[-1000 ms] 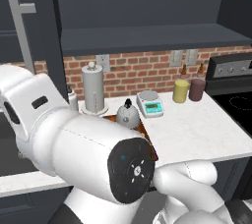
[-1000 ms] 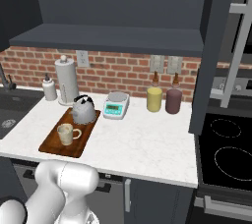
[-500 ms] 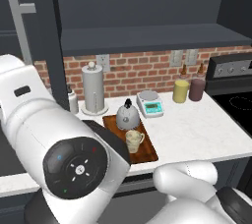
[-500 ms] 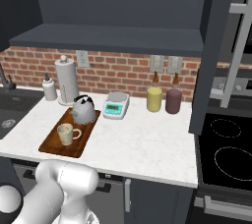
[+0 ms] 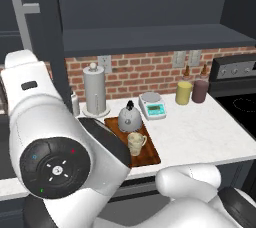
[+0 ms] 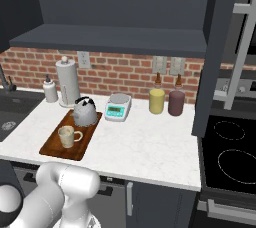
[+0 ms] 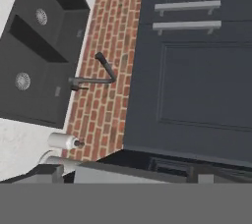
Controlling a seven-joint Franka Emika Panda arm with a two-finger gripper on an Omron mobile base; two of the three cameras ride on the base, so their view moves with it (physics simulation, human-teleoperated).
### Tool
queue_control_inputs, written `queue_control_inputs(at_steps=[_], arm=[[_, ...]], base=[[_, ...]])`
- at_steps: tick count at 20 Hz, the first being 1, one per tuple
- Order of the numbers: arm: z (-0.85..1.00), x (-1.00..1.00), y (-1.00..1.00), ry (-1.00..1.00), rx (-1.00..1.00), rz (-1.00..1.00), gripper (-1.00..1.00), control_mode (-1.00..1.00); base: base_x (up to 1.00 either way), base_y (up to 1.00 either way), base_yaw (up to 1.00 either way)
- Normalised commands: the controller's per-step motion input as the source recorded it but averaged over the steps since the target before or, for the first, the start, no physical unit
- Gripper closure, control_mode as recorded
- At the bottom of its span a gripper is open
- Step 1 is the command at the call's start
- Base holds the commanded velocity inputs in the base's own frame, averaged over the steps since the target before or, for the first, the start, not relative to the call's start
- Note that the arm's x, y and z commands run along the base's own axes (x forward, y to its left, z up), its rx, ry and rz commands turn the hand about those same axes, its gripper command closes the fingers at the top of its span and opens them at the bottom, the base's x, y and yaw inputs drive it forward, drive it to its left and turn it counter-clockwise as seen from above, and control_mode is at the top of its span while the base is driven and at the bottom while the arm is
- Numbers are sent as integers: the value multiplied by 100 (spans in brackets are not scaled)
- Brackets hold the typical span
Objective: Pick the kettle from the counter and place it on the tray. Then pick the mug from the cabinet and place it on the tray. Then close the cabinet doors.
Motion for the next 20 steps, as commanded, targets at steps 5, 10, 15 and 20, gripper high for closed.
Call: queue_control_inputs(at_steps=[5,10,15,20], arm=[[0,9,-36,0,0,-17,-100,-100],[0,13,-31,0,0,-14,-100,-100],[0,10,-51,0,0,-15,-100,-100],[0,23,-65,0,0,-14,-100,-100]], base=[[0,0,0],[0,0,0],[0,0,0],[0,0,0]])
